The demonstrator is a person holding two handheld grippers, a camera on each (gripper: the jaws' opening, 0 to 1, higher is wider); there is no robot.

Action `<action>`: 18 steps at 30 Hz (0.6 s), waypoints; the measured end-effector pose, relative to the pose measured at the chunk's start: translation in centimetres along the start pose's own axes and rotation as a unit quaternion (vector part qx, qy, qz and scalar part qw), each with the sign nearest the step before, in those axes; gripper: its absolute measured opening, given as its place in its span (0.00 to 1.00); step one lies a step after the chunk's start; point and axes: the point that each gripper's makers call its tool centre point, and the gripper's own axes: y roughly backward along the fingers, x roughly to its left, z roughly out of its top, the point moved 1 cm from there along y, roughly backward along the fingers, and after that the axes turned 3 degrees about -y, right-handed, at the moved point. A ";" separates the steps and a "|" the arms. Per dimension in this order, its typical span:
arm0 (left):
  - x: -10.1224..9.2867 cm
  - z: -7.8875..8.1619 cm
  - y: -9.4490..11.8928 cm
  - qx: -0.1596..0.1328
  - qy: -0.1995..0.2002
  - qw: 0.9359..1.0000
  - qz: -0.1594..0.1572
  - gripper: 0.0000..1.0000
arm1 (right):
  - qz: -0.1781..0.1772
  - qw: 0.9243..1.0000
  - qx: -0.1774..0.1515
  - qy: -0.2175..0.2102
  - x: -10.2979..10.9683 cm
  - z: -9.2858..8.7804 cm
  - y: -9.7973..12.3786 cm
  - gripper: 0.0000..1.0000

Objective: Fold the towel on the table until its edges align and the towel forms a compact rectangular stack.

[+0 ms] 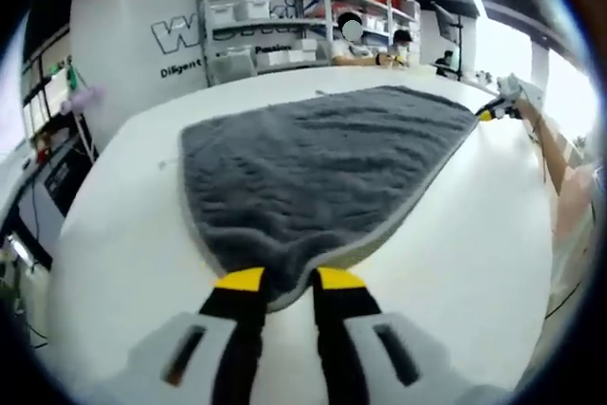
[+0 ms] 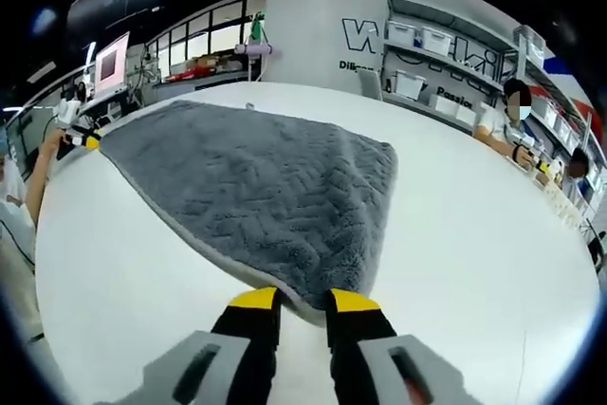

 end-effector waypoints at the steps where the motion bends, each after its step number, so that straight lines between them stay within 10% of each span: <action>1: 0.0 0.0 0.0 0.000 -0.001 1.000 0.001 0.19 | -0.004 1.000 0.002 0.000 0.0 0.0 0.0 0.14; 5: 0.1 0.1 0.0 0.003 -0.002 1.000 0.005 0.17 | -0.022 0.999 -0.001 0.041 -0.3 0.2 -0.1 0.08; 18: 0.3 0.3 -0.4 -0.018 0.006 1.000 0.022 0.06 | -0.010 1.000 0.000 -0.021 -0.6 -0.1 -0.1 0.04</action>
